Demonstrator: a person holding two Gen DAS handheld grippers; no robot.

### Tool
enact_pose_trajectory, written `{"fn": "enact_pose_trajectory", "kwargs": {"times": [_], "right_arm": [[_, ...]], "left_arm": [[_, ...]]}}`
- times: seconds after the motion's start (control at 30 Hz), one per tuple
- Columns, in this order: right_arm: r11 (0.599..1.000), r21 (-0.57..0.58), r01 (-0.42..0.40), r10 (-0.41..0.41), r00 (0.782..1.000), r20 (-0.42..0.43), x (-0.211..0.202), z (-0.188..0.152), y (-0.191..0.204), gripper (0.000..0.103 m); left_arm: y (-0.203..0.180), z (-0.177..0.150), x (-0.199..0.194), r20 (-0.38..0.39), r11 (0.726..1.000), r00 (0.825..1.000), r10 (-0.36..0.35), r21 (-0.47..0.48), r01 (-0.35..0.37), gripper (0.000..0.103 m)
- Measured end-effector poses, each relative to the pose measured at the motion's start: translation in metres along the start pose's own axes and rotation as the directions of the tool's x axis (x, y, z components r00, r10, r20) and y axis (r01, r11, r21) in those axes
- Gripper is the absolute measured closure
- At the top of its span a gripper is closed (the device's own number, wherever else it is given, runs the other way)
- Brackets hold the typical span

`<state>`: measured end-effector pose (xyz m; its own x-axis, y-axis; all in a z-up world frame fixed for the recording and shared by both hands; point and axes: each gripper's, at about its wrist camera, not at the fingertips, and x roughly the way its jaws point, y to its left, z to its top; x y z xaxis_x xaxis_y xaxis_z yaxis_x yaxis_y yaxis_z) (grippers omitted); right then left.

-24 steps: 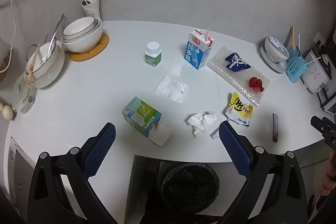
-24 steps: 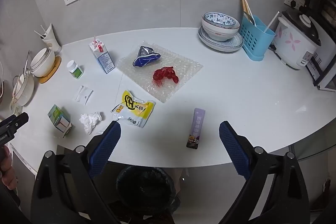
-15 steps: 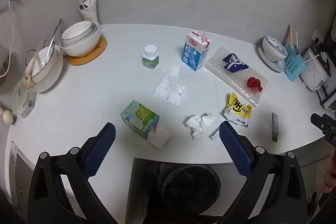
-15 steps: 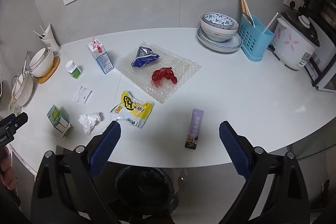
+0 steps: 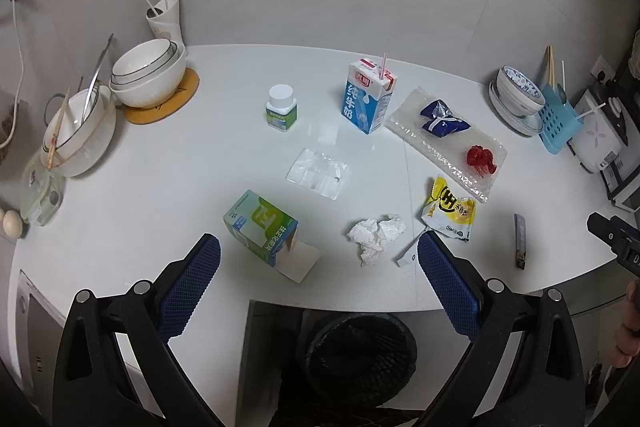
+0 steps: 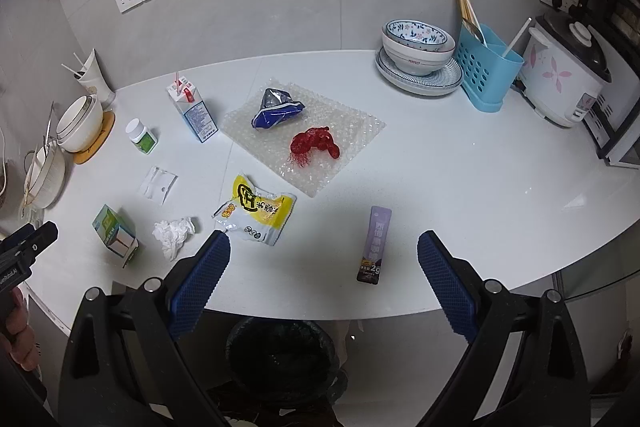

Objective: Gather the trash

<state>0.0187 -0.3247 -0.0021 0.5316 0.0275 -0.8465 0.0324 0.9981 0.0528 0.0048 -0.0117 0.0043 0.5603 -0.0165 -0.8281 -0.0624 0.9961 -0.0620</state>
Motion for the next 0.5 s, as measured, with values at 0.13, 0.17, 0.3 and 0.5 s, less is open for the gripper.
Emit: {"fn": "enact_pose_trajectory", "kwargs": {"times": [0.13,0.17,0.3,0.5], "right_arm": [[1.0,-0.001,-0.003,0.003,1.0,0.005,0.0007,0.0006,0.0003,0.012],[1.0,0.0,-0.005,0.005,1.0,0.005,0.0007,0.0009,0.0004,0.012],[1.0,0.001,-0.01,0.01,1.0,0.006,0.0017,0.0027,-0.0002,0.012],[1.0,0.008,-0.009,0.009,1.0,0.01,0.0035,0.0065,-0.0005,0.009]], "left_arm": [[-0.0008,0.0011,-0.0005,-0.003,1.0,1.0,-0.006,-0.004,0.006,0.006],[-0.0008,0.0017,-0.0005,-0.003,1.0,1.0,-0.005,-0.004,0.005,0.006],[-0.0021,0.0029,-0.0006,-0.003,1.0,1.0,-0.007,-0.008,0.007,0.006],[-0.0048,0.0071,0.0038,-0.013,1.0,1.0,-0.018,-0.014,0.018,0.006]]}}
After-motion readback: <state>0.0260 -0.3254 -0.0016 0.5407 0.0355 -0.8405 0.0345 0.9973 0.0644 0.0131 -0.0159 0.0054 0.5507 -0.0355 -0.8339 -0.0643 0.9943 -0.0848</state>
